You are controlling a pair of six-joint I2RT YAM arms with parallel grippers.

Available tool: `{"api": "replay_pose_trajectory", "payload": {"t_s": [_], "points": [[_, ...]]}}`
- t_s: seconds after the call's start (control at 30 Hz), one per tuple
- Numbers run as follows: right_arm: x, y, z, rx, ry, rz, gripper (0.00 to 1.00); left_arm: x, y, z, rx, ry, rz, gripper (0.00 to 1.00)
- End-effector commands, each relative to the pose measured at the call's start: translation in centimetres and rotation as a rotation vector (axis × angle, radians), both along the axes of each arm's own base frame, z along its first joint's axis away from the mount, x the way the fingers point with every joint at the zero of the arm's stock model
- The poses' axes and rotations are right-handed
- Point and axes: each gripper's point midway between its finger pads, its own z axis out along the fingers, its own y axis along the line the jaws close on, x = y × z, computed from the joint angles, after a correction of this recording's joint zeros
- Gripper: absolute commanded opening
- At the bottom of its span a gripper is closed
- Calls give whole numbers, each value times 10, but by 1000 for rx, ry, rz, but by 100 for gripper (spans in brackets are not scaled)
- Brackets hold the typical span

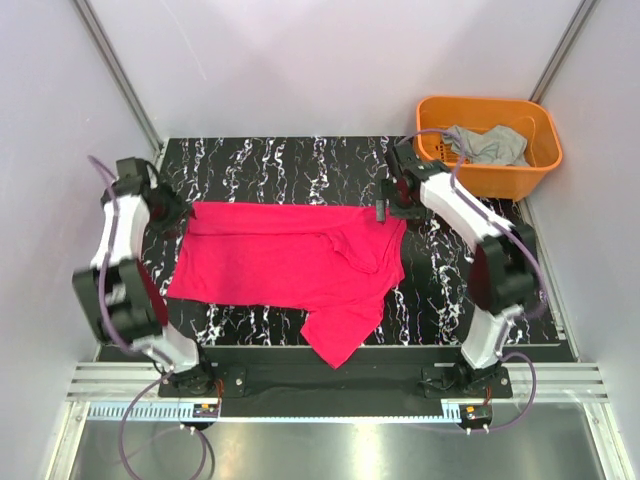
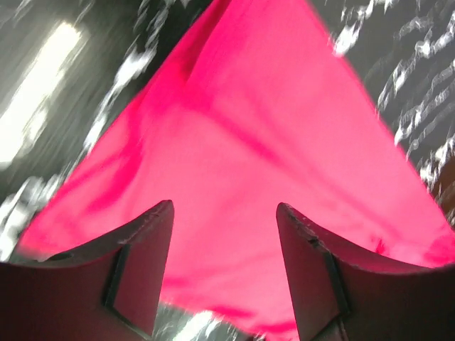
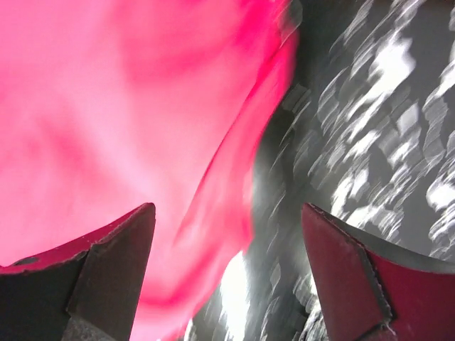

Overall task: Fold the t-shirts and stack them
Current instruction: Fold the tshirt

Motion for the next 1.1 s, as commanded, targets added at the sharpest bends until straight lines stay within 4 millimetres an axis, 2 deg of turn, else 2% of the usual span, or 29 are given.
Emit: {"api": "replay_pose_trajectory", "payload": {"t_s": [0.0, 0.03, 0.07, 0.1, 0.13, 0.17, 0.27, 0.33, 0.37, 0.43, 0.47, 0.63, 0.73, 0.87, 1.0, 1.07], "points": [[-68, 37, 32, 202, 37, 82, 90, -65, 16, -11, 59, 66, 82, 64], [-87, 54, 33, 300, 82, 94, 90, -87, 12, -29, 30, 117, 104, 63], [-112, 69, 30, 344, 103, 145, 90, -97, 14, -34, 16, 127, 134, 62], [-126, 78, 32, 382, 121, 170, 90, -105, 21, -35, -15, 115, 187, 62], [-144, 94, 34, 450, 163, 172, 90, -117, 20, -45, -41, 141, 208, 62], [-165, 107, 36, 510, 179, 167, 89, -122, 27, -46, -46, 136, 227, 62], [-205, 133, 38, 635, 208, 198, 85, -130, 31, -55, -66, 153, 226, 62], [-219, 139, 34, 678, 231, 127, 79, -136, 39, -62, -64, 180, 237, 61], [-228, 140, 26, 691, 236, 116, 75, -136, 40, -65, -71, 184, 237, 60], [-245, 147, 17, 719, 277, 79, 70, -136, 43, -72, -81, 206, 242, 53], [-251, 149, 8, 732, 285, 76, 65, -137, 45, -74, -80, 214, 238, 50], [-276, 164, -12, 750, 339, 78, 65, -145, 51, -88, -59, 281, 240, 51], [-281, 165, -19, 742, 359, 77, 66, -147, 50, -96, -67, 307, 218, 53], [-285, 158, -22, 748, 344, 32, 73, -155, 52, -109, -82, 356, 246, 53], [-286, 149, -31, 748, 319, -79, 73, -163, 54, -121, -84, 397, 282, 40], [-286, 144, -40, 748, 293, -123, 69, -165, 55, -123, -85, 406, 300, 33]]}}
